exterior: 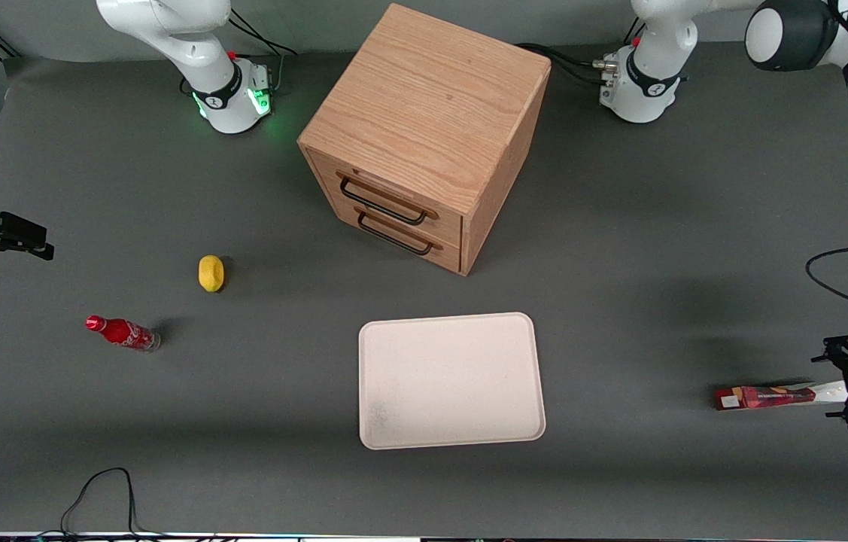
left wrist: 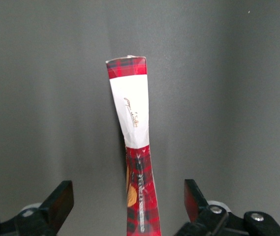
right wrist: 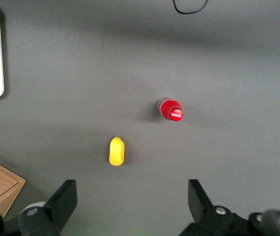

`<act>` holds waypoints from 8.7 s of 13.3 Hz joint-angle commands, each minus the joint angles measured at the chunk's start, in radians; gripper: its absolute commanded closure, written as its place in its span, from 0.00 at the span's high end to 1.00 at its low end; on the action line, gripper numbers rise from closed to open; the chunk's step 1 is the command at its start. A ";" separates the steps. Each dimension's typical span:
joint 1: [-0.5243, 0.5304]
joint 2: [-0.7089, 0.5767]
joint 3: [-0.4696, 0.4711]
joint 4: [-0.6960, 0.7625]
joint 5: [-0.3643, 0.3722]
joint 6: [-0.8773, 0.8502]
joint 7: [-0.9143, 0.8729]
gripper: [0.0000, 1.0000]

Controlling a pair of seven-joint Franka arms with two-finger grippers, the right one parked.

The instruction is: Place red cookie box on tray

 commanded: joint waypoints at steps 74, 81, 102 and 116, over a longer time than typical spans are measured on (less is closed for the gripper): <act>-0.565 0.086 -0.146 0.107 0.076 -0.047 0.876 0.00; -0.570 0.157 -0.144 0.105 0.085 0.074 0.821 0.00; -0.559 -0.362 -0.152 0.059 0.070 -0.513 0.821 1.00; -0.095 -0.611 -0.146 -0.312 0.071 -0.372 1.346 1.00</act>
